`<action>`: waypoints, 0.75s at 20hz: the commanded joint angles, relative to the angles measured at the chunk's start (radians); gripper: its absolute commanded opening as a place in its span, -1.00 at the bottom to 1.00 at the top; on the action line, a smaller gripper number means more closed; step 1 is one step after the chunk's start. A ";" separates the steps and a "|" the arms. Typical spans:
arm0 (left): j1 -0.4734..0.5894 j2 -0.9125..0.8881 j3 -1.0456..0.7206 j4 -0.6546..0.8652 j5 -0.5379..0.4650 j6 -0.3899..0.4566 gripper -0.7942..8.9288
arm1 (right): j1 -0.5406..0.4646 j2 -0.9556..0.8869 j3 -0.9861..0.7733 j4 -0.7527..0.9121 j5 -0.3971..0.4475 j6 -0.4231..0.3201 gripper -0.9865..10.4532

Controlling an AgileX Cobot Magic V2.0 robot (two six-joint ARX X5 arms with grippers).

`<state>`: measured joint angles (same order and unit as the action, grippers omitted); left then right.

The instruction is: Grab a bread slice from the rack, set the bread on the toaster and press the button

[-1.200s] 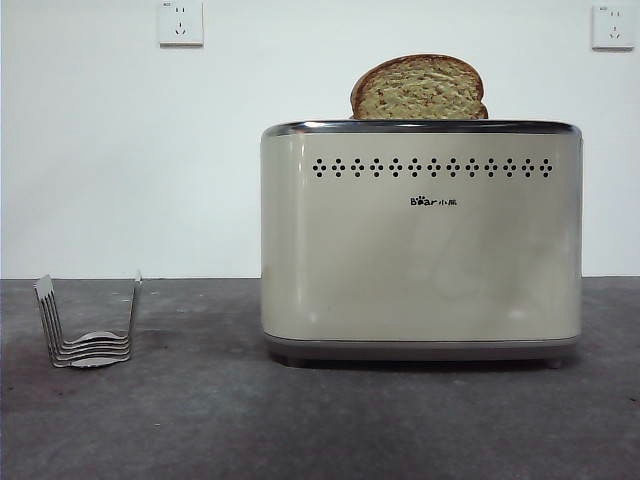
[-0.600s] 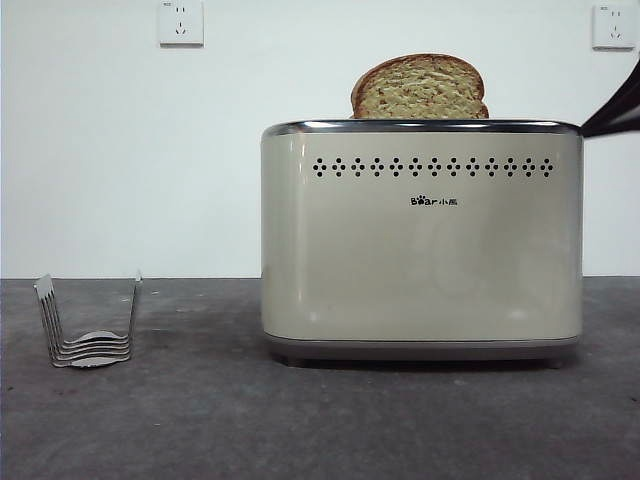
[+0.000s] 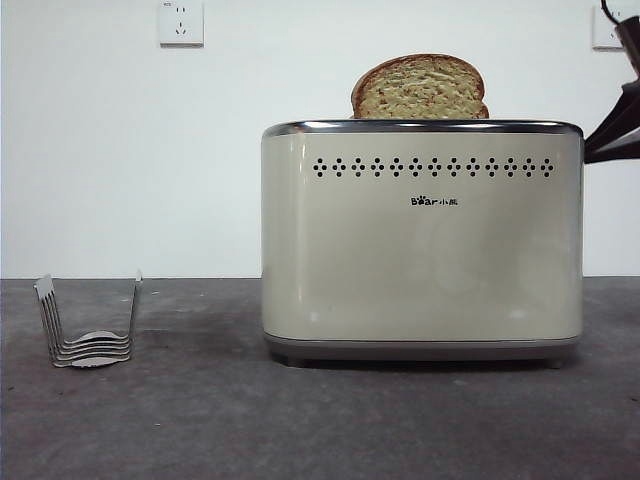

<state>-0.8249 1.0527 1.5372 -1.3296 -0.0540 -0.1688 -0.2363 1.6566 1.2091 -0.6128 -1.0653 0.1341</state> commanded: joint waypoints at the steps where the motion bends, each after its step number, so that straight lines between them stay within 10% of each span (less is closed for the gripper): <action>1: 0.002 -0.011 -0.008 0.005 -0.002 -0.014 -0.85 | 0.010 0.029 0.000 -0.002 0.000 -0.013 -0.84; 15: 0.002 -0.048 -0.008 0.005 0.002 -0.015 -0.85 | 0.027 0.127 0.000 -0.034 0.060 -0.024 -0.84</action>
<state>-0.8249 1.0107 1.5368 -1.3293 -0.0532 -0.1772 -0.2108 1.7638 1.2137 -0.6403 -1.0245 0.1291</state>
